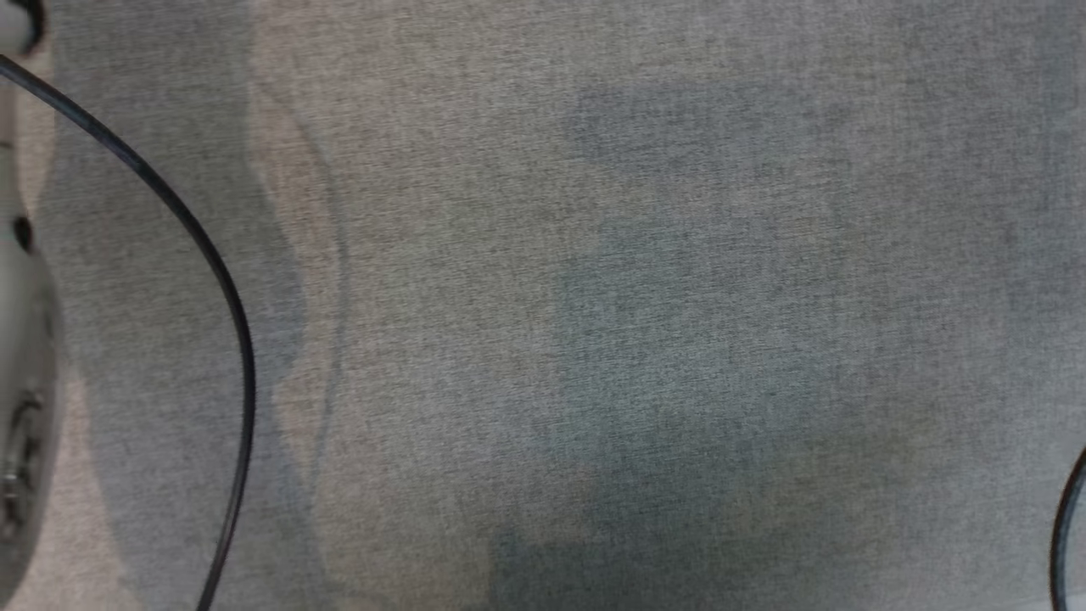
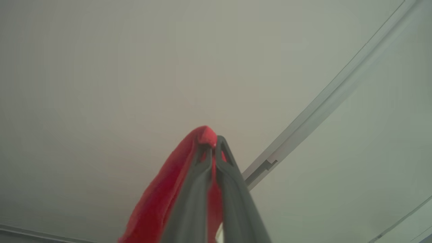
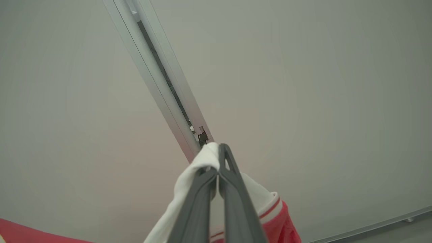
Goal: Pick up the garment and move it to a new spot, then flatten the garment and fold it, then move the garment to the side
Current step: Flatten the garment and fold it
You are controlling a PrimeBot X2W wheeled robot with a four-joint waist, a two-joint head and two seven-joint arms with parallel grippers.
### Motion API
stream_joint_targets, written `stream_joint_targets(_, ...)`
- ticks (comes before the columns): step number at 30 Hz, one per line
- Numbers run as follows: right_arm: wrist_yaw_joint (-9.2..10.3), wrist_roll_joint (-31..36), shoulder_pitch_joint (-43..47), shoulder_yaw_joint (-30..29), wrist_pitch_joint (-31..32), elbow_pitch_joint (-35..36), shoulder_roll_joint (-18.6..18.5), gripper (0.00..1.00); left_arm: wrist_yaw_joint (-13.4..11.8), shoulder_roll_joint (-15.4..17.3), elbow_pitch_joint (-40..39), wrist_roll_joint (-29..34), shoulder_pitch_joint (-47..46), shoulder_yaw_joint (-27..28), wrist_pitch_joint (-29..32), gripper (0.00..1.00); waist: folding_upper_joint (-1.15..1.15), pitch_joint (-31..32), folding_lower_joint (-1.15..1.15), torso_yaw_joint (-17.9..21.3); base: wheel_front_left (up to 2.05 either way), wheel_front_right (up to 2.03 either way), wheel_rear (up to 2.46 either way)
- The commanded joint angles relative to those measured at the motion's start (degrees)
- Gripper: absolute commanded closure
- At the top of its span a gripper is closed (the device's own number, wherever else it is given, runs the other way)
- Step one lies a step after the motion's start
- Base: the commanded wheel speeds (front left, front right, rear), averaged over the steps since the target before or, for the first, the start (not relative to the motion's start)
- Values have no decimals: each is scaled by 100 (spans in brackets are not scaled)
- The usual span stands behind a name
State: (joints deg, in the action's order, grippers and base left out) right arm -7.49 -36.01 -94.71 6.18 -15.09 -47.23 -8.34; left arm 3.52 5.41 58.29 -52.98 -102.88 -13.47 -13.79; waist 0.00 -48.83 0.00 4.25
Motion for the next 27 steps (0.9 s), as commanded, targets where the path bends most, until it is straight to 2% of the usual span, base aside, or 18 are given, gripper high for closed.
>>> stream_joint_targets(1,0,-144,190,60,-23,-6,-90,100,64,14,116,29,173,-18,-39,100,0,63,0,-75,0,0,0)
stream_joint_targets(11,0,-1253,1556,461,112,-337,-301,100,349,-79,814,128,1482,-404,-11,100,0,874,0,-278,0,0,0)
stream_joint_targets(16,0,-1803,2306,701,644,-566,-445,100,397,-57,949,253,2251,-632,-70,100,0,1459,0,-319,0,0,0)
stream_joint_targets(23,0,-2256,3142,900,878,-707,-627,100,394,-46,1003,440,3207,-967,-102,100,0,2117,0,-351,0,0,0)
stream_joint_targets(27,0,-2494,3736,1065,978,-821,-750,100,396,8,875,601,3931,-1434,7,100,0,2582,0,-400,0,0,0)
